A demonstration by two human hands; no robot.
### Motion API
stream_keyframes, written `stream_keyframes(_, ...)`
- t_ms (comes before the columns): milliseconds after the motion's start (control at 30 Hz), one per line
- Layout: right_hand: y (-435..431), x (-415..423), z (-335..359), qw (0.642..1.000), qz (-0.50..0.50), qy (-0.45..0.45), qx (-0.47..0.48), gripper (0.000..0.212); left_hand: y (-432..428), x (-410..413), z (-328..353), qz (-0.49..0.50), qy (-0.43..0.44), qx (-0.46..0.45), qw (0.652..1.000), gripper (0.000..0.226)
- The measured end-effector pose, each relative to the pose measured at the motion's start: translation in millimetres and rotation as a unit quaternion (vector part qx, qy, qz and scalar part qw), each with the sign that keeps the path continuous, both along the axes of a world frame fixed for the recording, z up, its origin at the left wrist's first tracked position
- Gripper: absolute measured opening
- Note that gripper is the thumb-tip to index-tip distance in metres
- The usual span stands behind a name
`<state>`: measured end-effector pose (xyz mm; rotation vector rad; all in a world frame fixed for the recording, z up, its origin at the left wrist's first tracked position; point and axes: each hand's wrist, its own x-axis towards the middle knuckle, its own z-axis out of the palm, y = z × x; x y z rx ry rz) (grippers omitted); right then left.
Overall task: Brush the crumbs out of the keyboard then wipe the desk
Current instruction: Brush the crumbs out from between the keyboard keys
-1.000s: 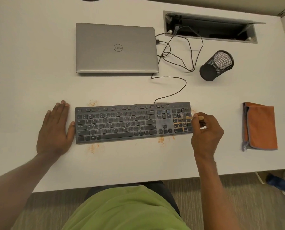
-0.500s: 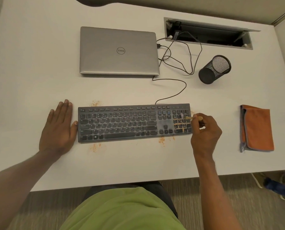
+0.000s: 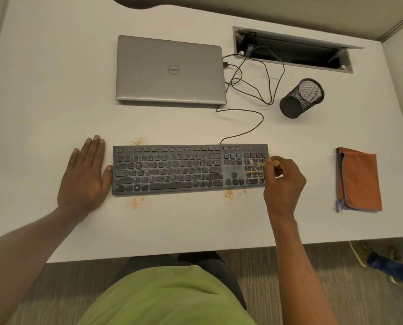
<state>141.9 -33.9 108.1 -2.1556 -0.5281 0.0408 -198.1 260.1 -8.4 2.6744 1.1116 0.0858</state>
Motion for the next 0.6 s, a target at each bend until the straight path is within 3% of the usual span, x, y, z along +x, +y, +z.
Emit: stream_keyframes(600,-11.5,-15.1,4.0,0.999,-0.001,-0.035,-0.001,0.012,0.4,-1.0,-1.9,0.004,-0.014,0.003,1.0,0.07)
